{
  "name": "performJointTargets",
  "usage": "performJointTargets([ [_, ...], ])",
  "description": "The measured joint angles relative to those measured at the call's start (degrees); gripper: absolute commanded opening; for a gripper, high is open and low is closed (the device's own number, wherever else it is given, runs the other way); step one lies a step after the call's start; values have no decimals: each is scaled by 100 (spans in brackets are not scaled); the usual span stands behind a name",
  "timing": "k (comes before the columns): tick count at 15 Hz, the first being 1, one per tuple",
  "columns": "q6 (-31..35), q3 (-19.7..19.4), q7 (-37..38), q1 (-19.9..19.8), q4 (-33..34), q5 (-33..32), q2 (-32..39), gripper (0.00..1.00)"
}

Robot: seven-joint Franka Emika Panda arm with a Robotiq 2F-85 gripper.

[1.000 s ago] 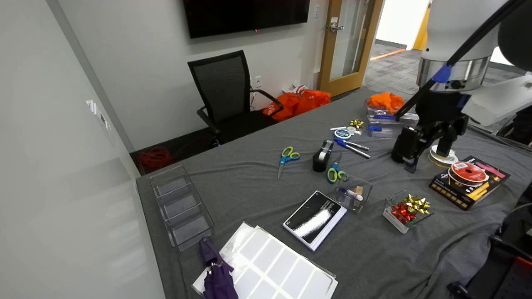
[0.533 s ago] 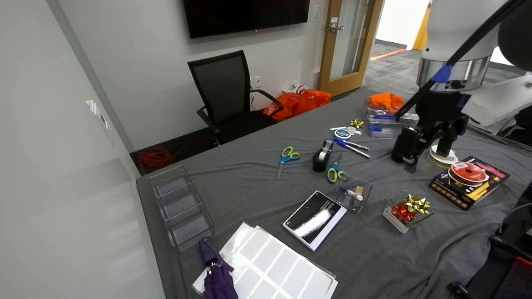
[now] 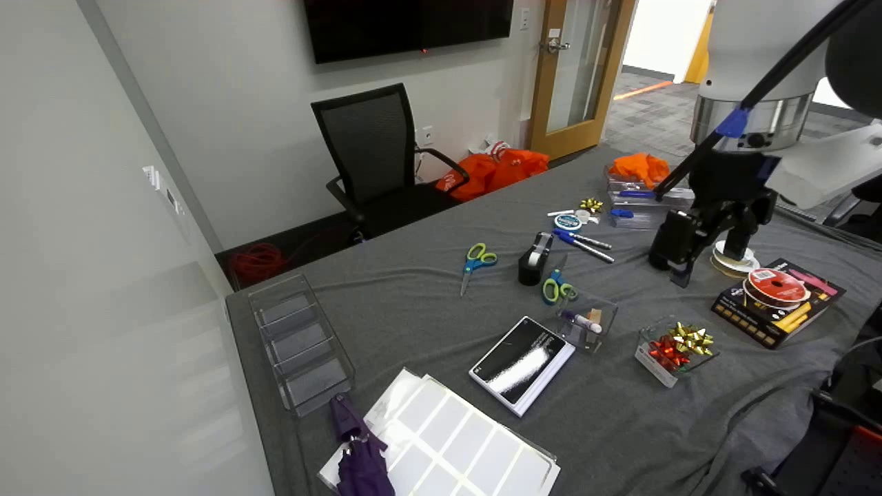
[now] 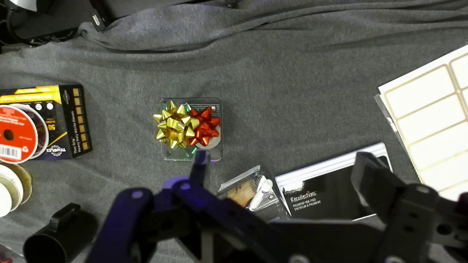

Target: Move the black cup to the left

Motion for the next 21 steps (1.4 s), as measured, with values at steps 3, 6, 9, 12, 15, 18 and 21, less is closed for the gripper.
performJointTargets([
  [3, 0, -6, 0, 5, 0, -3, 0, 100],
  [6, 53, -68, 0, 13, 0, -2, -1, 100],
  [9, 137, -187, -5, 14, 0, 0, -5, 100],
  [12, 187, -325, -11, 11, -2, -6, -5, 100],
  [15, 192, -537, -178, -14, -85, -109, -31, 100],
  [18, 246, -818, -459, -111, -289, -417, -101, 100],
  [21, 362, -1016, -592, -271, -500, -834, -159, 100],
])
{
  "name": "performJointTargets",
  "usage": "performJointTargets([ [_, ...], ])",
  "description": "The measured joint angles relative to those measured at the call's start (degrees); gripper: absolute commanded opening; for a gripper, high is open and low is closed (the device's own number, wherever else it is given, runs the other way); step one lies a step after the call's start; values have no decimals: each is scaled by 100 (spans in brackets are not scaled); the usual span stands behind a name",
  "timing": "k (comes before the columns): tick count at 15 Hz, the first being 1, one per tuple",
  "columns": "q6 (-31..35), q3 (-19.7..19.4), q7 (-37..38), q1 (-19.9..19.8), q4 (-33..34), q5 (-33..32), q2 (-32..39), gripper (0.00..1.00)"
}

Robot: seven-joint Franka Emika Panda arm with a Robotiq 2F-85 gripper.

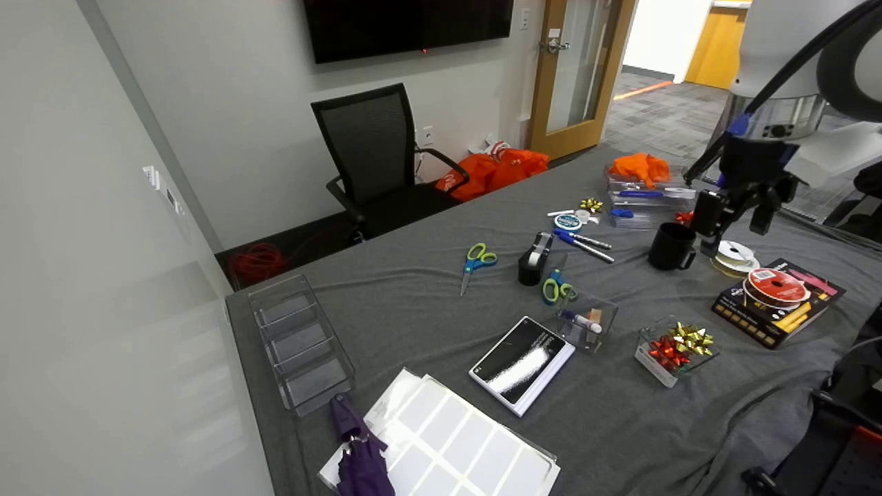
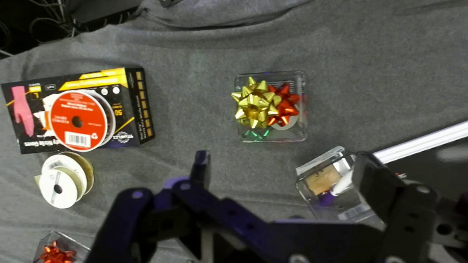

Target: Move the black cup to the left

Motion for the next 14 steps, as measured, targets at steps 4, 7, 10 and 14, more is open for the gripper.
performJointTargets([
  [4, 406, -142, -20, -248, -363, -873, -10, 100],
  [7, 1039, -279, -69, -376, -676, -1256, 9, 100],
  [10, 1911, -454, -77, -475, -860, -1260, 95, 100],
  [14, 2905, -876, -446, -539, -801, -401, 433, 100],
])
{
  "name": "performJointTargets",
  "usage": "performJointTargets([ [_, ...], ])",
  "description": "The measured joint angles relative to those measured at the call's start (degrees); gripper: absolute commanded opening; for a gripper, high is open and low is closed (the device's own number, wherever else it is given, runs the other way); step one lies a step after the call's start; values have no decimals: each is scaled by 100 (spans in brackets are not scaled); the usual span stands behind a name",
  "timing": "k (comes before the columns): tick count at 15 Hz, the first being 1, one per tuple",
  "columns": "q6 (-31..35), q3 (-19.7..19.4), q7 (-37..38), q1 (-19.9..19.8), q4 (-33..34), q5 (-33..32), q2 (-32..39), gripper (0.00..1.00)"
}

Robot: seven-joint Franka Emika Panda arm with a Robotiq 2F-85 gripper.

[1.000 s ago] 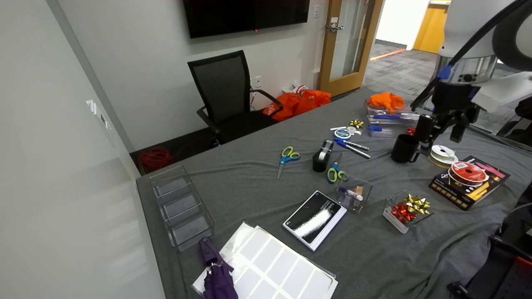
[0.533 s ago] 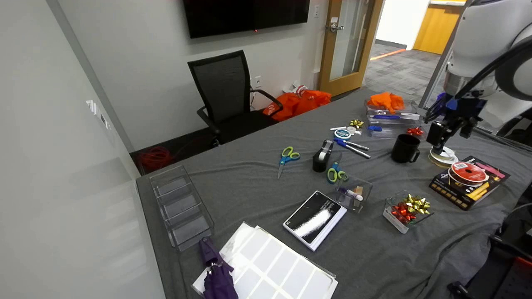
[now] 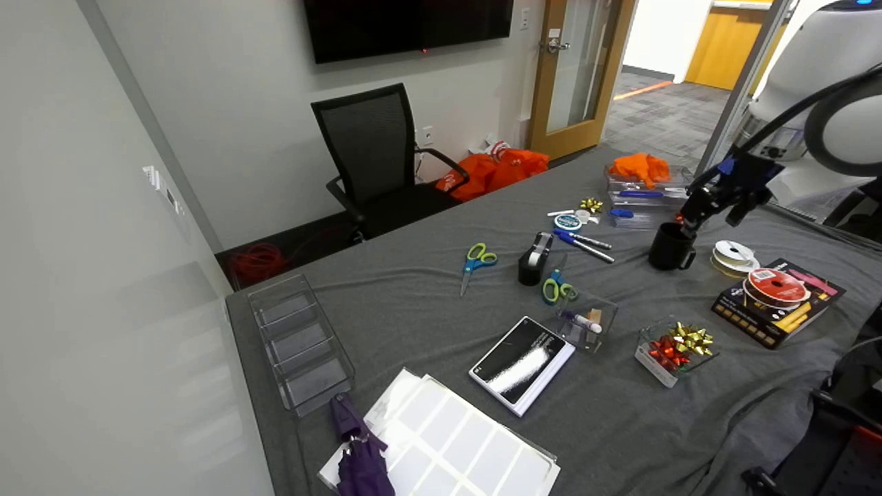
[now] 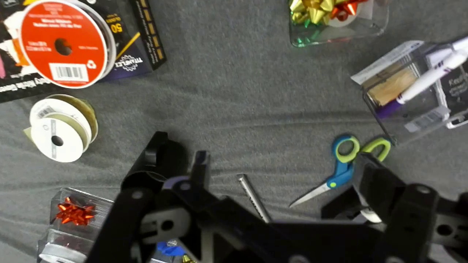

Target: Move the black cup to the left

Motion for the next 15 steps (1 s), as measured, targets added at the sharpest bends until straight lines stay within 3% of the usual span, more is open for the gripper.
performJointTargets([
  [4, 329, -353, -595, -21, 271, 907, 414, 100],
  [12, 349, -385, -630, -26, 376, 970, 540, 100],
  [15, 654, -395, -627, -69, 360, 980, 710, 100],
])
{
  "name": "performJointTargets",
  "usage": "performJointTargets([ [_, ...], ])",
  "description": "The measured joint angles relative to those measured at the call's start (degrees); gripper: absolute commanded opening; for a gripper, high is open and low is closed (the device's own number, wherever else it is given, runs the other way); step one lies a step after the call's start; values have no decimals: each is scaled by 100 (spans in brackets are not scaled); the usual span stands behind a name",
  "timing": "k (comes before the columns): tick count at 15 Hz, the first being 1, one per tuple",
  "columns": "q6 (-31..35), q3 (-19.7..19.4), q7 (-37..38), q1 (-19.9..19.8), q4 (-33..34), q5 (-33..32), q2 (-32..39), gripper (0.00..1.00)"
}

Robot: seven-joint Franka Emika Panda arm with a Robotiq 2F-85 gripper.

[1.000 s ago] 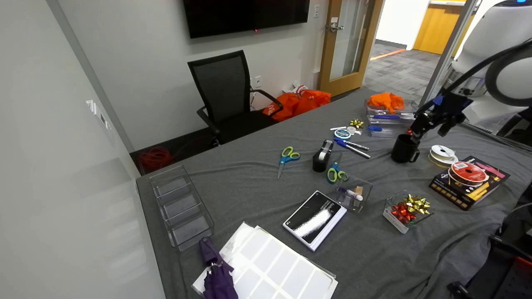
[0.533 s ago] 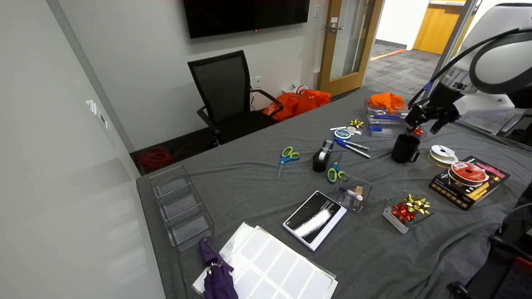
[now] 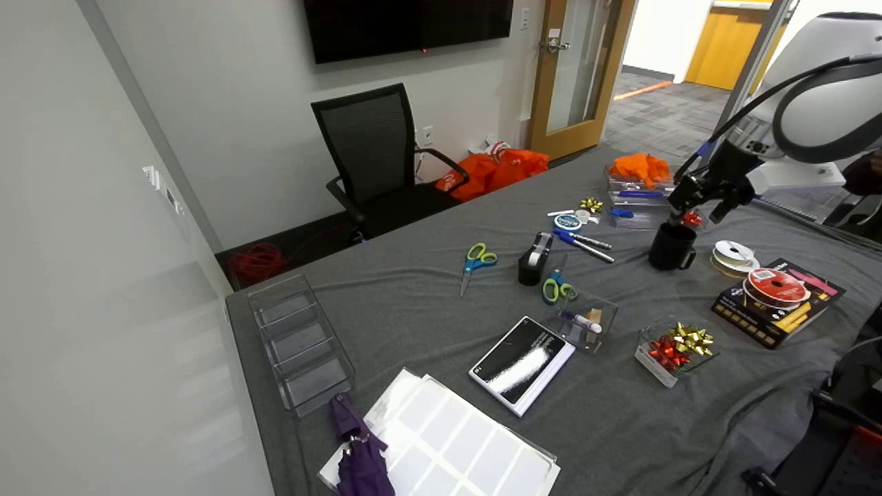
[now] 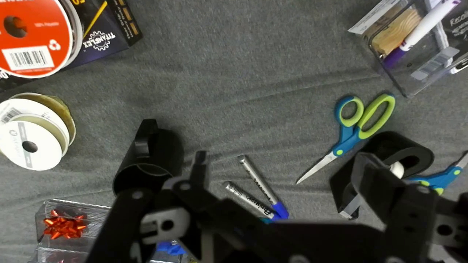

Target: Move the black cup to the left

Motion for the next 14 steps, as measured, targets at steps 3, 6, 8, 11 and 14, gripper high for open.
performJointTargets([
  [3, 449, -52, -24, -70, 1, 117, 419, 100],
  [6, 820, -132, -228, -151, 7, 210, 865, 100],
  [8, 1052, -196, -330, -236, 27, 200, 1155, 100],
  [11, 1198, -332, -350, -316, 186, 62, 1574, 100],
  [14, 1212, -520, -336, -326, 484, -159, 1967, 100],
])
